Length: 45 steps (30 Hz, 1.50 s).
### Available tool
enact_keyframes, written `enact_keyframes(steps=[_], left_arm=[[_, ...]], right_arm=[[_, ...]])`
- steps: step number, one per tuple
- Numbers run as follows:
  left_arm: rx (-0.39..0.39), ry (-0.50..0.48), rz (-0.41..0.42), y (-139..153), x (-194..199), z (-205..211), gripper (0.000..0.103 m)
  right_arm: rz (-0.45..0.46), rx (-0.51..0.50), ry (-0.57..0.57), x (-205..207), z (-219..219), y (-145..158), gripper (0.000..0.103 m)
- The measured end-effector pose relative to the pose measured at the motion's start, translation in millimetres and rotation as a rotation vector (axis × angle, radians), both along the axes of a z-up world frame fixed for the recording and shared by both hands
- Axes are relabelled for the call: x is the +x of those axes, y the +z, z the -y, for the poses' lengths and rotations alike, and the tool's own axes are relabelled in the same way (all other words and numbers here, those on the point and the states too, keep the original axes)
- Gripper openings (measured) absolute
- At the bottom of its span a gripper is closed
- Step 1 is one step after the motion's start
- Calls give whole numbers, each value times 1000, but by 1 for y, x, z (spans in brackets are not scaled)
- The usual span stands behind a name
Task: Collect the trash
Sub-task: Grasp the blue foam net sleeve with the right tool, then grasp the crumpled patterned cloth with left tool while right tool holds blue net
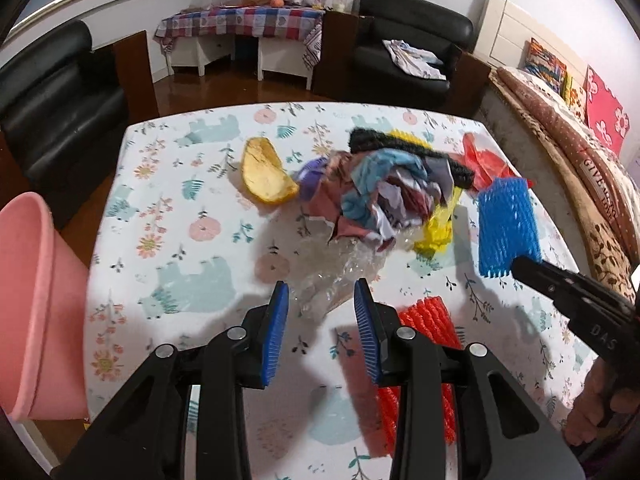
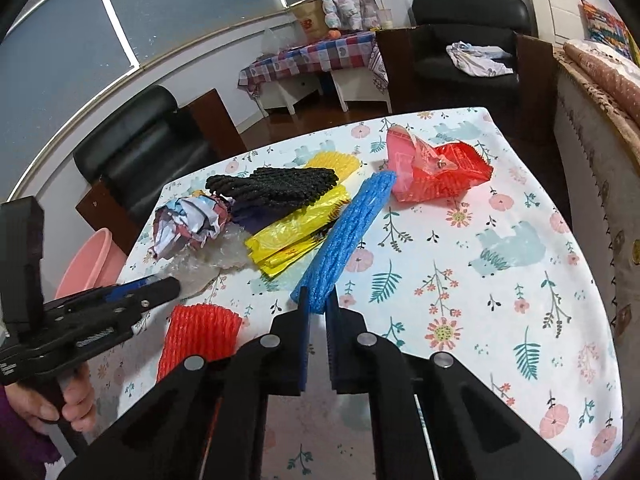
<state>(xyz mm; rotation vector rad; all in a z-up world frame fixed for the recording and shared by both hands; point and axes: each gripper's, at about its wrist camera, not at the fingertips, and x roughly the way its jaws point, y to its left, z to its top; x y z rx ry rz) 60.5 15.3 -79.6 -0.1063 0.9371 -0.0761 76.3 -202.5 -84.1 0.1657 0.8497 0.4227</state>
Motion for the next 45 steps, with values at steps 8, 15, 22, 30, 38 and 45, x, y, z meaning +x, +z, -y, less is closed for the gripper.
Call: enact_keyframes(steps=[8, 15, 22, 30, 38, 45], left_arm=[[21, -24, 41, 0, -8, 17, 18], [14, -15, 82, 16, -26, 24, 2], [-22, -3, 159, 47, -51, 29, 1], [-31, 38, 160, 66, -48, 37, 2], [-56, 84, 115, 58, -9, 44, 39], [42, 82, 103, 47, 16, 53, 39]], right_arm=[[-9, 33, 3, -2, 11, -7, 7], [6, 120, 43, -5, 17, -6, 7], [13, 175, 88, -7, 20, -4, 7], [35, 197, 142, -13, 20, -1, 7], [40, 221, 146, -13, 26, -1, 7], [30, 226, 152, -10, 26, -2, 8]])
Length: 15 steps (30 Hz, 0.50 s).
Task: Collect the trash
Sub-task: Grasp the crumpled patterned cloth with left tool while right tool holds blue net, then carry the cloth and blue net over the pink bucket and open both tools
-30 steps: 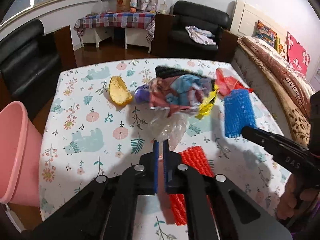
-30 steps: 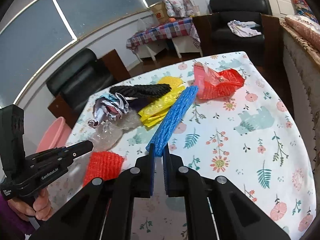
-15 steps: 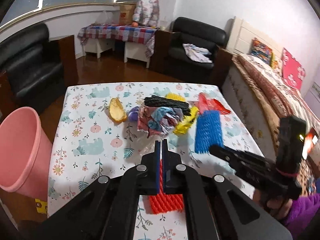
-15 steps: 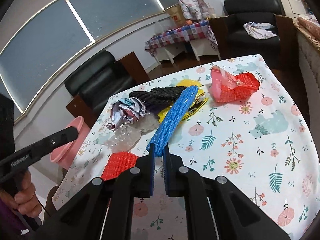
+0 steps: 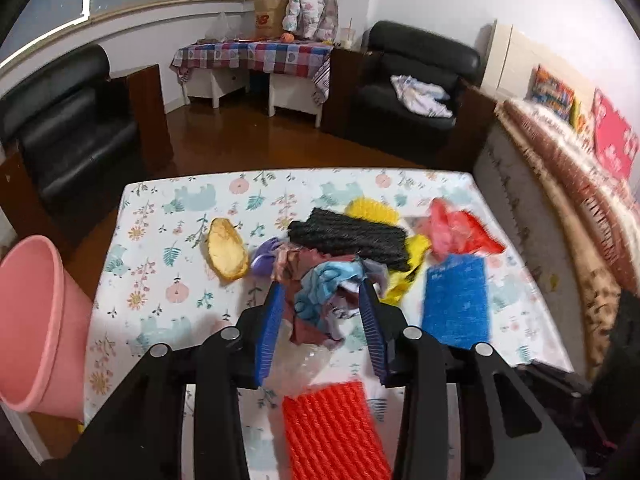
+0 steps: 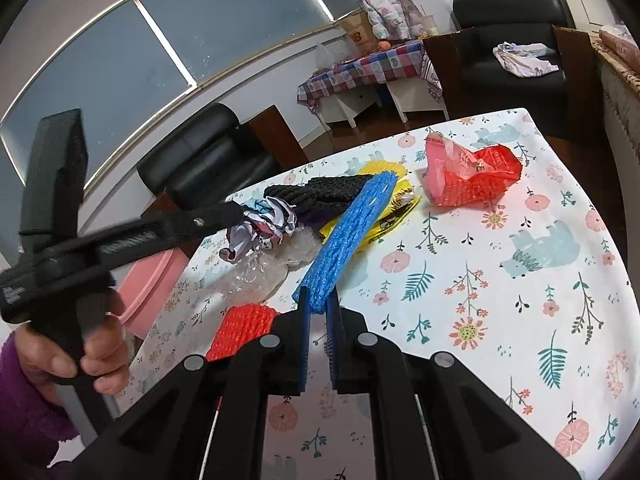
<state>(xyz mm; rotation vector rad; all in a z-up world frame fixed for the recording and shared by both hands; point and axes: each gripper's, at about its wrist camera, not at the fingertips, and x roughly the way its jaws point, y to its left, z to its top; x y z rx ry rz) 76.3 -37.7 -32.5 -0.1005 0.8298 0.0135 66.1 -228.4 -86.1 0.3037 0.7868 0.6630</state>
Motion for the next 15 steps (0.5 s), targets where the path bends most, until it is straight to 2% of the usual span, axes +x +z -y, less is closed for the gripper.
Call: enact_keyframes(steps=[2, 3, 6, 8, 15], left_arm=[[1, -3, -26, -8, 1, -1, 39], [7, -2, -29, -11, 0, -2, 35], [4, -3, -26, -15, -2, -7, 12], [-6, 9, -14, -15, -4, -10, 6], [-42, 22, 39, 3, -26, -23, 2]], right_arm=[[-1, 2, -1, 0, 1, 0, 8], [-1, 0, 0, 0, 0, 0, 8], [-5, -5, -1, 1, 0, -1, 8], [-10, -8, -5, 2, 0, -1, 8], [-21, -14, -35, 4, 0, -3, 8]])
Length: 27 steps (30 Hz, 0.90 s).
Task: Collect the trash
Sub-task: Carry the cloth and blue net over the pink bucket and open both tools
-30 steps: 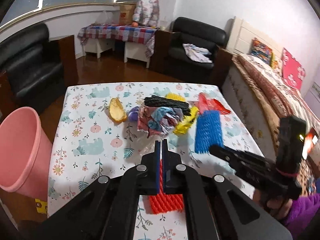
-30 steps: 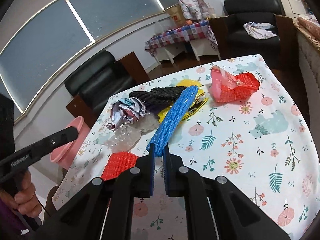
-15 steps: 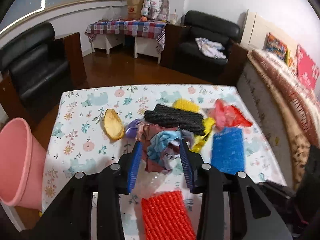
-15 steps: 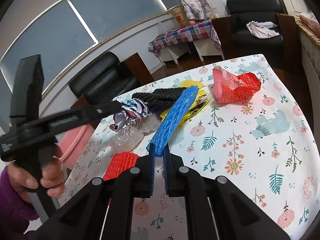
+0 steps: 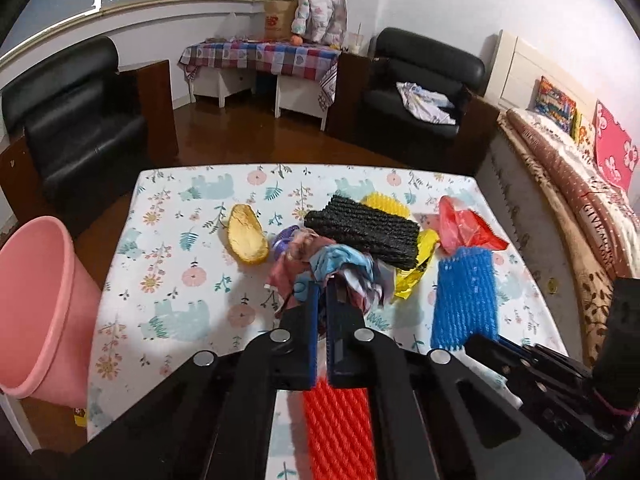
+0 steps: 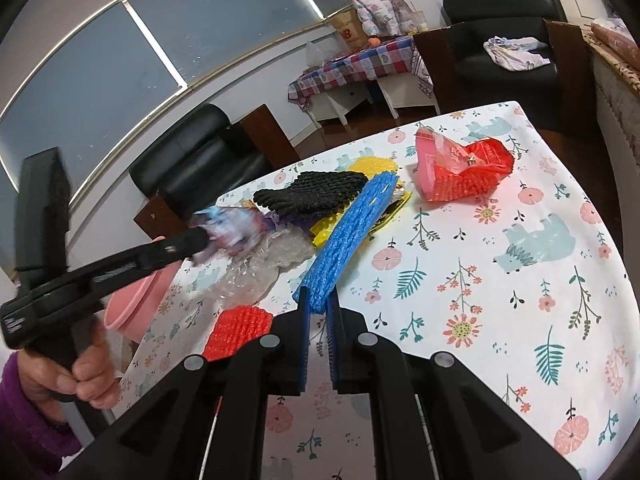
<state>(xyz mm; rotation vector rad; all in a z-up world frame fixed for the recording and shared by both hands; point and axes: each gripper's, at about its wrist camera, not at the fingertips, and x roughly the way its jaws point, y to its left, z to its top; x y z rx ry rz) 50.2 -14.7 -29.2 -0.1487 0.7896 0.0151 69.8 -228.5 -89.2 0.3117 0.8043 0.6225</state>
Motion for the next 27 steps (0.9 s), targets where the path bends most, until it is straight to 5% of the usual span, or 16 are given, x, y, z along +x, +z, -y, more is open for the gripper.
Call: enact_keyframes(steps=[17, 27], left_arm=[[-47, 42, 121, 42, -66, -41, 2], [-75, 143, 165, 45, -99, -99, 2]], right_arm=[[37, -40, -34, -8, -5, 8, 8], [178, -67, 68, -26, -56, 60, 7]])
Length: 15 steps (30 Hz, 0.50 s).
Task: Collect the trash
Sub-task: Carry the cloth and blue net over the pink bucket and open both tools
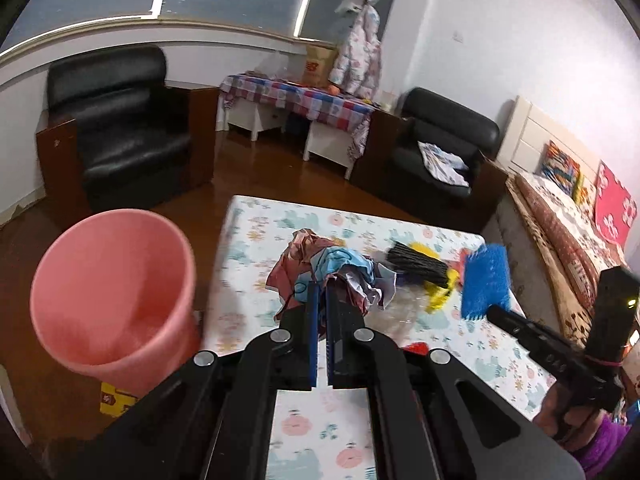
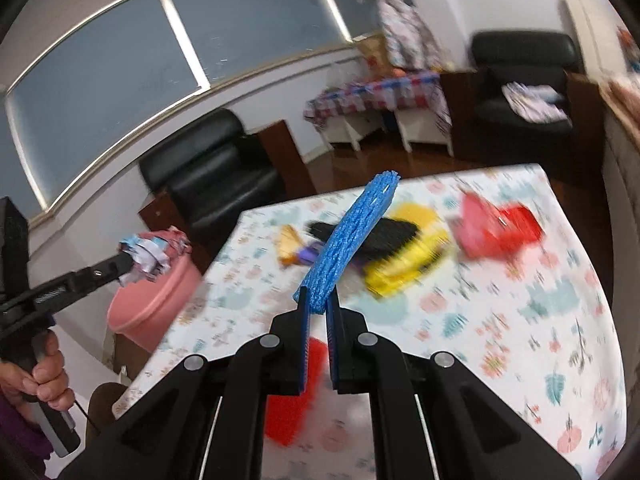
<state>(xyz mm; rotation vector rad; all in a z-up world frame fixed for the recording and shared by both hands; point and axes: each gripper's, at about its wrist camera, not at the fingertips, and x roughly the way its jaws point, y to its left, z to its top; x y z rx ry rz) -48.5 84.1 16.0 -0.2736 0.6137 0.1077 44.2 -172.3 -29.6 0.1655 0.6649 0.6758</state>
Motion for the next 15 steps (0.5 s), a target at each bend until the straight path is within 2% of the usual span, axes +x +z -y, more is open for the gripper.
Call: enact_keyframes(steps=[7, 15], left_arm=[[-14, 111, 23, -1, -29, -51, 2], [-30, 237, 16, -7, -62, -103, 2]], right_arm=[[48, 0, 174, -10, -73, 30, 7], [-4, -4, 379, -21, -180, 35, 8]])
